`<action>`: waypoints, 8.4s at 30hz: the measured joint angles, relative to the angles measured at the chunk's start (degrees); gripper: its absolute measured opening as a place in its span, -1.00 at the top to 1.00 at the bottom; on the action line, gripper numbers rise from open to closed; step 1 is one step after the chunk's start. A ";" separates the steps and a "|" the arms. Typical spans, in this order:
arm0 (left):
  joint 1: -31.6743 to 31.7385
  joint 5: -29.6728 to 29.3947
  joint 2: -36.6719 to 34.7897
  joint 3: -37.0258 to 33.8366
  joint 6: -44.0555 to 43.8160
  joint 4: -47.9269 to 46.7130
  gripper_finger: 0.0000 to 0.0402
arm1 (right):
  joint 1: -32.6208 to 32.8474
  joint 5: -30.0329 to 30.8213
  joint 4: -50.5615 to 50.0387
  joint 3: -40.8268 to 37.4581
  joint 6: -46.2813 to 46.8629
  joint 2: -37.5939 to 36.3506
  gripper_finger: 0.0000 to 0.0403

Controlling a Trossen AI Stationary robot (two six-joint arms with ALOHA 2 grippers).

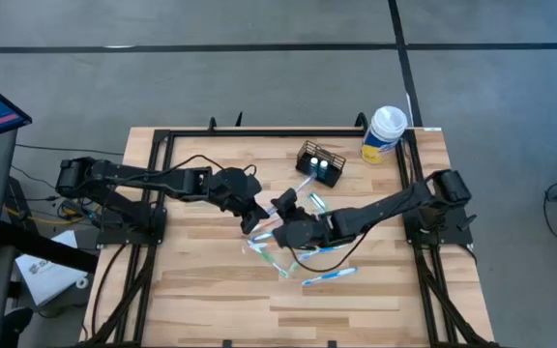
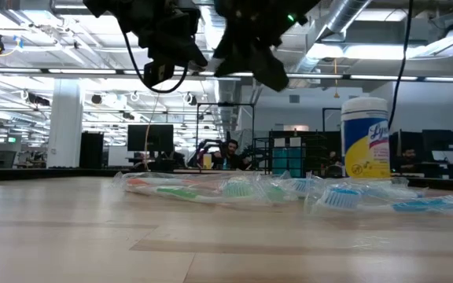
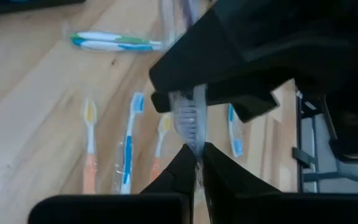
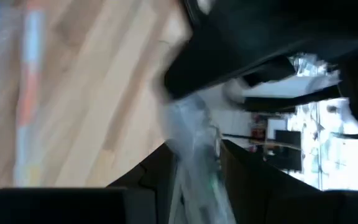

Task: Pick & Place toothbrushing station
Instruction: Put the purple toothbrush into the mesh organizer, then put the orange toothbrush into the mesh organizer

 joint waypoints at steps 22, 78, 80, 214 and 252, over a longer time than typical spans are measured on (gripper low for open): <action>0.00 -0.73 0.09 0.00 2.59 1.02 0.63 | 0.08 1.26 -10.94 2.35 7.94 2.44 0.99; -3.29 -10.90 -15.13 -7.76 12.91 10.62 0.44 | -32.08 -31.33 48.54 -48.16 40.83 -39.37 1.00; -3.28 -10.89 -15.13 -7.76 12.93 10.59 0.44 | -33.58 -31.64 51.18 -49.65 41.82 -39.39 1.00; -3.32 -15.01 15.56 -7.72 11.92 9.71 0.43 | -27.33 -41.56 19.10 -44.95 48.81 -54.56 0.39; -3.65 -18.64 21.39 -7.70 12.03 9.41 0.26 | -27.33 -41.56 18.13 -44.95 48.92 -54.54 0.40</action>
